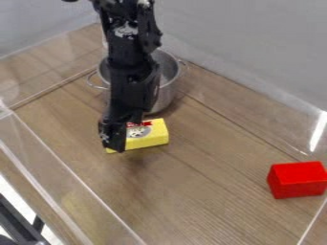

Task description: Put butter into the silver pot

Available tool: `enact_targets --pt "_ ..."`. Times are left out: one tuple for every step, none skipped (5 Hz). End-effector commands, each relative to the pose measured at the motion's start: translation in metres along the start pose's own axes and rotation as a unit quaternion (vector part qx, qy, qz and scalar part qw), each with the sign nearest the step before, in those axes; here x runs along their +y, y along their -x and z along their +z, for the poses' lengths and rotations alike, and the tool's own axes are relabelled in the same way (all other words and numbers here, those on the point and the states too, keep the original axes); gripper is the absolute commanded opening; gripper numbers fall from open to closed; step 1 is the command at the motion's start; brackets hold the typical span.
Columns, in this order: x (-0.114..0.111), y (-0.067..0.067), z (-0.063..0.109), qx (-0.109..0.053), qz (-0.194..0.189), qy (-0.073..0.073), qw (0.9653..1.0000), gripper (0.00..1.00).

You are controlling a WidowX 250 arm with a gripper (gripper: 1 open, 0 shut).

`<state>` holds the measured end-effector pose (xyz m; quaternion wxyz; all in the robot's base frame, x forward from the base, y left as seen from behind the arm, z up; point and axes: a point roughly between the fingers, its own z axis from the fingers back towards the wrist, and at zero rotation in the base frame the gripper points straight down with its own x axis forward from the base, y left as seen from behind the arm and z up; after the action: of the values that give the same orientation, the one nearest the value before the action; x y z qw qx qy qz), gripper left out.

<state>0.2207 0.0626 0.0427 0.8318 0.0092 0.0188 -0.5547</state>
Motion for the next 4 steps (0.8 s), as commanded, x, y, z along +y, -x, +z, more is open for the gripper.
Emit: enact_targets --pt "0.016 -0.008 0.016 -0.003 0.008 -0.023 0.9997 1.00" --pt "0.015 -0.005 0.016 -0.003 0.023 -0.023 0.9995 1.00" --pt "0.016 -0.005 -0.003 -0.006 0.007 -0.030 0.9995 1.00" --pt "0.017 -0.005 -0.022 -0.009 -0.007 -0.035 0.9993 1.00"
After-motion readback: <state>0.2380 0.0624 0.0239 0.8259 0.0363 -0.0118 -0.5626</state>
